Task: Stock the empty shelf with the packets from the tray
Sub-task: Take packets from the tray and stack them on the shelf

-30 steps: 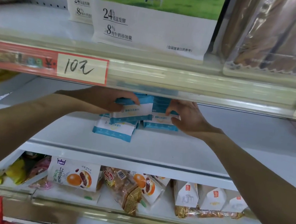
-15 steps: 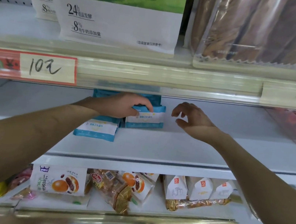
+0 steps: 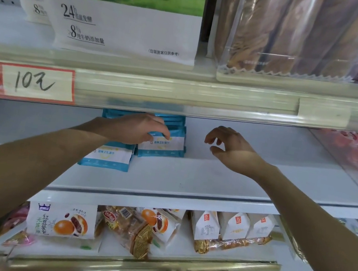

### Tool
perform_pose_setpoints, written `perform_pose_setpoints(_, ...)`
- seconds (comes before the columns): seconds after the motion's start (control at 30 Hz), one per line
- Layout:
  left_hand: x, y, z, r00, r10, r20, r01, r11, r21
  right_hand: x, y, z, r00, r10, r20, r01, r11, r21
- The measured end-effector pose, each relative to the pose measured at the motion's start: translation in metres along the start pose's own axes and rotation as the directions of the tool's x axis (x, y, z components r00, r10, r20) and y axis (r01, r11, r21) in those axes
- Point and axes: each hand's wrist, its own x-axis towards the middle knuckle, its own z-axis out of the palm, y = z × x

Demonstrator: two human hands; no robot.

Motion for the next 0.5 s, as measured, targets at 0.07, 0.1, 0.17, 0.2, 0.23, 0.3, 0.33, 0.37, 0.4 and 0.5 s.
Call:
perform_pose_setpoints(0.07, -0.004, -0.003, 0.0, 0.999, 0.033, -0.006, -0.032, 0.997, 0.066, 0.002, -0.004, 0.001, 1.0, -0.013, 0.006, 0.013, 1.0, 0.006)
perform_pose_setpoints(0.1, -0.006, -0.003, 0.001, 0.999, 0.043, -0.017, -0.041, 0.992, 0.121, 0.003, -0.007, 0.002, 1.0, -0.02, 0.009, 0.02, 1.0, 0.007)
perform_pose_setpoints(0.17, -0.007, 0.0, 0.001, 0.999, 0.021, -0.042, -0.013, 0.98, 0.2, 0.005, -0.011, 0.003, 0.999, -0.034, 0.018, 0.033, 0.999, 0.017)
perform_pose_setpoints(0.2, -0.007, 0.002, 0.001, 0.999, -0.002, -0.053, 0.013, 0.979, 0.205, 0.007, -0.013, 0.004, 0.999, -0.04, 0.024, 0.04, 0.999, 0.019)
perform_pose_setpoints(0.23, -0.007, 0.005, 0.001, 0.998, -0.024, -0.063, 0.036, 0.979, 0.202, 0.008, -0.016, 0.004, 0.998, -0.046, 0.032, 0.045, 0.999, 0.019)
perform_pose_setpoints(0.3, -0.01, 0.011, 0.001, 0.994, -0.059, -0.093, 0.078, 0.974, 0.211, 0.012, -0.023, 0.005, 0.997, -0.066, 0.043, 0.066, 0.998, 0.015)
perform_pose_setpoints(0.33, -0.013, 0.013, 0.001, 0.991, -0.077, -0.105, 0.099, 0.968, 0.232, 0.014, -0.027, 0.005, 0.996, -0.078, 0.047, 0.078, 0.997, 0.015)
perform_pose_setpoints(0.37, -0.019, 0.014, 0.0, 0.988, -0.099, -0.121, 0.126, 0.961, 0.244, 0.016, -0.031, 0.006, 0.995, -0.09, 0.053, 0.089, 0.996, 0.016)
perform_pose_setpoints(0.4, -0.025, 0.014, -0.001, 0.983, -0.129, -0.132, 0.159, 0.955, 0.252, 0.019, -0.037, 0.006, 0.993, -0.104, 0.059, 0.103, 0.995, 0.018)
perform_pose_setpoints(0.5, -0.056, 0.009, -0.009, 0.966, -0.172, -0.193, 0.222, 0.935, 0.276, 0.031, -0.057, 0.011, 0.984, -0.157, 0.085, 0.155, 0.987, 0.034)
